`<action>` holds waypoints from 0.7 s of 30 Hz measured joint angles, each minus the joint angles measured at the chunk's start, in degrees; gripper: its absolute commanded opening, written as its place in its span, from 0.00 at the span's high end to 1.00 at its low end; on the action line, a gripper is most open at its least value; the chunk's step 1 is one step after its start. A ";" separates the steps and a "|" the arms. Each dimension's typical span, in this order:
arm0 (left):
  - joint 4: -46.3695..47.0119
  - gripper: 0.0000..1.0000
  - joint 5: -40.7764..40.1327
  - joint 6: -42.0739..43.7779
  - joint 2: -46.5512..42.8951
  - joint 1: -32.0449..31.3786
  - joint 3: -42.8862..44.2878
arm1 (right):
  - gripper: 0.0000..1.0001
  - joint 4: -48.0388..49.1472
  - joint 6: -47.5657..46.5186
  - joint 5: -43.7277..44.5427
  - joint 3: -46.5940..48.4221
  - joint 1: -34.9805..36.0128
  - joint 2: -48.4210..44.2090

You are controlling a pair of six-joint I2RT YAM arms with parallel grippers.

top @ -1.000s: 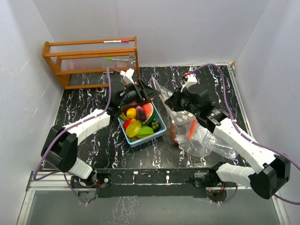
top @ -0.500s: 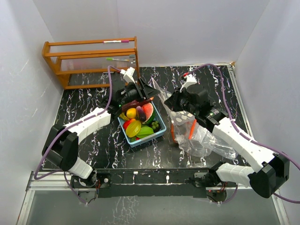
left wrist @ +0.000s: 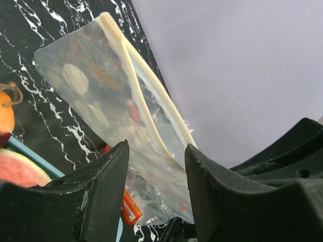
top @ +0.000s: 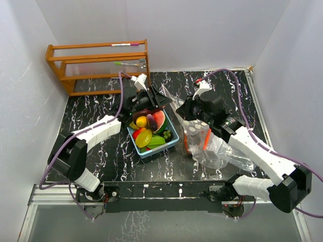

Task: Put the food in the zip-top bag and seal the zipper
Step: Pick up the zipper food storage bag at the center of the board, then open the zipper of the food storage bag.

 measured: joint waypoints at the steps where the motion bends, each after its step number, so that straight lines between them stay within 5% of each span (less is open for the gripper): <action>1: 0.07 0.54 0.00 0.00 0.33 0.00 0.02 | 0.92 -0.07 -0.11 0.00 0.00 0.15 0.00; 8: 0.15 0.66 -0.04 -0.09 2.32 0.00 0.04 | 0.92 -0.83 -0.72 -0.02 0.26 0.28 -0.04; 12: 0.83 1.00 -0.02 -0.37 3.10 0.00 0.07 | 0.92 -1.09 -0.81 -0.07 0.28 0.33 -0.07; 21: -3.04 1.00 0.52 4.24 2.95 0.00 2.75 | 0.92 -3.23 -1.33 4.22 1.55 0.61 -0.59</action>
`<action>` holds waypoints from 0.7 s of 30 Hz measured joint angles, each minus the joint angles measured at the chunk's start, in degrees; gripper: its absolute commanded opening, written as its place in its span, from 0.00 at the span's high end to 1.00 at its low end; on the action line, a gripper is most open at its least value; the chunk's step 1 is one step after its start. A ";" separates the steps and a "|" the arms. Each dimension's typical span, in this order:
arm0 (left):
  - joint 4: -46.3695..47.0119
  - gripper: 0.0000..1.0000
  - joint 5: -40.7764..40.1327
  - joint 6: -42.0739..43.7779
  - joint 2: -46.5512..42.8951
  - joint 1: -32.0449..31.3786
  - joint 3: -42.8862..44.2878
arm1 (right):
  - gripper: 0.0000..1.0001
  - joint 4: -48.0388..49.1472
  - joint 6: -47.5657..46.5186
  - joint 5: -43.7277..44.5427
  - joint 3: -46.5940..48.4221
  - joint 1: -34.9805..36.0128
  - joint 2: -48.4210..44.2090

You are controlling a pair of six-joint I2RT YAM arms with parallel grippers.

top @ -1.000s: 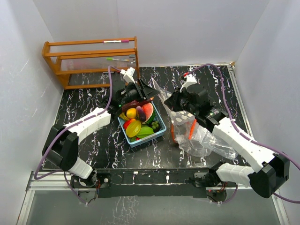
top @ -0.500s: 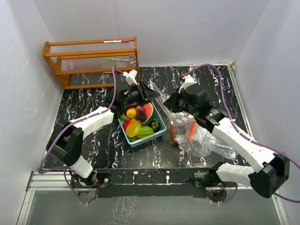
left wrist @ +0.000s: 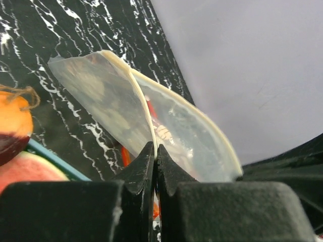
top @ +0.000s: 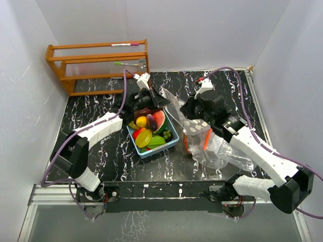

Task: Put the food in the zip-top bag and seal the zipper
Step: Open the zipper of the food storage bag.

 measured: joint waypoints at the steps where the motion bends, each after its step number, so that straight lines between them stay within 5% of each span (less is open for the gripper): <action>1: -1.97 1.00 -0.24 1.51 -0.33 -0.02 0.61 | 0.92 -0.81 -0.26 1.31 0.55 0.04 0.00; 11: -25.92 1.00 -2.95 19.58 -5.18 -0.02 11.72 | 0.92 -4.42 -4.76 21.11 5.73 0.07 0.02; 19: -36.26 1.00 -1.73 27.19 -6.78 -0.22 16.70 | 0.92 -4.35 -7.98 35.47 6.27 0.33 1.64; 21: -37.07 1.00 -1.73 28.13 -6.88 -0.33 16.70 | 0.85 -3.89 -9.03 35.21 6.27 0.33 1.49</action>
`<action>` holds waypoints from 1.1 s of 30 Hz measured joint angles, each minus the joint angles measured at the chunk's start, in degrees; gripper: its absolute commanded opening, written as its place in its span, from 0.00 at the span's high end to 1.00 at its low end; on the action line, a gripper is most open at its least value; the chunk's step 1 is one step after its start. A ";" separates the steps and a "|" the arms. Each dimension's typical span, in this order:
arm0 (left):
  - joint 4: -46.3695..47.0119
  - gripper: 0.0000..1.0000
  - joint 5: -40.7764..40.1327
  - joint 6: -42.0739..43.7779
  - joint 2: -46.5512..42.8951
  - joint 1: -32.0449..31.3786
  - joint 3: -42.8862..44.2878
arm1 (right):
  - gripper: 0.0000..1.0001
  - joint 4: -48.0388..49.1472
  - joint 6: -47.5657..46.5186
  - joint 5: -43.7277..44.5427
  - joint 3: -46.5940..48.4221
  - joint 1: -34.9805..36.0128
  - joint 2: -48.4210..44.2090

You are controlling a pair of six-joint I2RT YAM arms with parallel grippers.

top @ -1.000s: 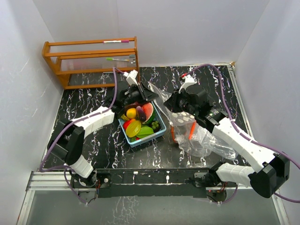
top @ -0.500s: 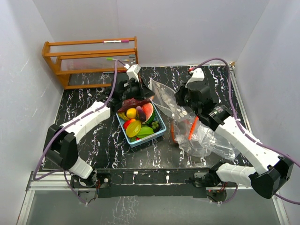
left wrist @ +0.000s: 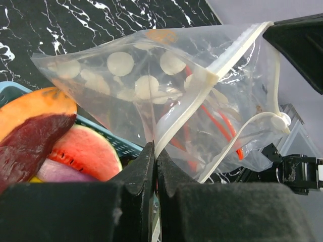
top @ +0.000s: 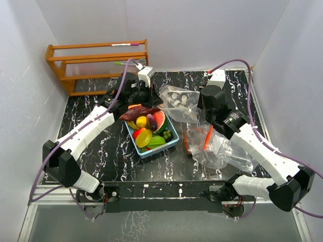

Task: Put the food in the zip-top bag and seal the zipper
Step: Open the zipper of the food storage bag.

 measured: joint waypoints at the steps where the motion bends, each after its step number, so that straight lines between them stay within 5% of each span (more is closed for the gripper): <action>1: -0.31 1.00 0.00 0.24 0.00 -0.02 0.00 | 0.78 0.35 -0.61 -1.01 0.00 0.02 -0.13; 4: -0.70 1.00 0.00 0.76 0.02 -0.02 0.00 | 0.61 1.22 -2.25 -7.69 0.00 0.00 -0.72; 9: -0.07 1.00 -0.02 0.76 0.37 -0.02 0.04 | 0.45 2.19 -3.28 -21.57 0.00 -0.02 -0.98; 21: -0.74 1.00 0.83 1.36 2.32 -0.02 5.81 | 0.38 2.93 -3.21 -31.58 1.97 1.29 1.90; 33: -2.69 1.00 0.04 2.25 8.68 -0.02 11.45 | 0.39 2.54 -2.38 -27.23 7.21 10.34 5.44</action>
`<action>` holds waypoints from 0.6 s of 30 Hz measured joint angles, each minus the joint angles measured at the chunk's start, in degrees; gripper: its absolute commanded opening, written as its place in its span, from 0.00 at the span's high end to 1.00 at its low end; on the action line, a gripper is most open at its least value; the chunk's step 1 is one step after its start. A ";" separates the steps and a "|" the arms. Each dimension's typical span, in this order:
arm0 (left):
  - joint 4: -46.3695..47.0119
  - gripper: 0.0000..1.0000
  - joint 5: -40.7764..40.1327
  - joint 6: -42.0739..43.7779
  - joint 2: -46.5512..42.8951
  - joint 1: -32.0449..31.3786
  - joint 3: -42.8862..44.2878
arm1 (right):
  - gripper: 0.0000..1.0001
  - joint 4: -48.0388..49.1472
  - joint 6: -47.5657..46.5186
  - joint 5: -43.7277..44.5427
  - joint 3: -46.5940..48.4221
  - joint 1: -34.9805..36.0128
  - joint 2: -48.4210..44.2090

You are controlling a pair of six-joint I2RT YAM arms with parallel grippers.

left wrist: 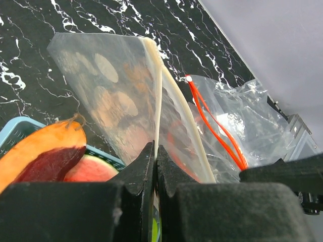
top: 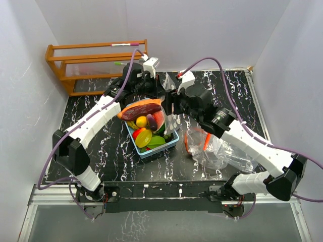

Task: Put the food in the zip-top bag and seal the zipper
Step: Open the zipper of the food storage bag.

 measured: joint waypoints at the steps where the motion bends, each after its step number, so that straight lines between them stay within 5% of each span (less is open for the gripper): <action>1: -0.02 1.00 0.02 -0.04 0.15 0.00 0.00 | 0.40 -0.17 0.13 1.40 0.22 0.15 0.39; 8: -0.52 1.00 0.04 0.00 0.15 0.00 0.04 | 0.42 -2.69 1.42 10.40 0.44 0.17 3.69; 13: -0.83 1.00 0.63 0.02 0.02 0.00 0.04 | 0.54 -2.40 1.77 13.53 0.20 0.20 4.61; 16: -0.83 1.00 1.27 -0.07 -0.39 0.00 0.04 | 0.68 -2.16 1.92 15.26 -0.15 0.20 4.90; 18: -0.85 1.00 1.53 -0.11 -0.92 0.00 0.04 | 0.86 -1.99 1.97 16.65 -0.15 0.20 5.55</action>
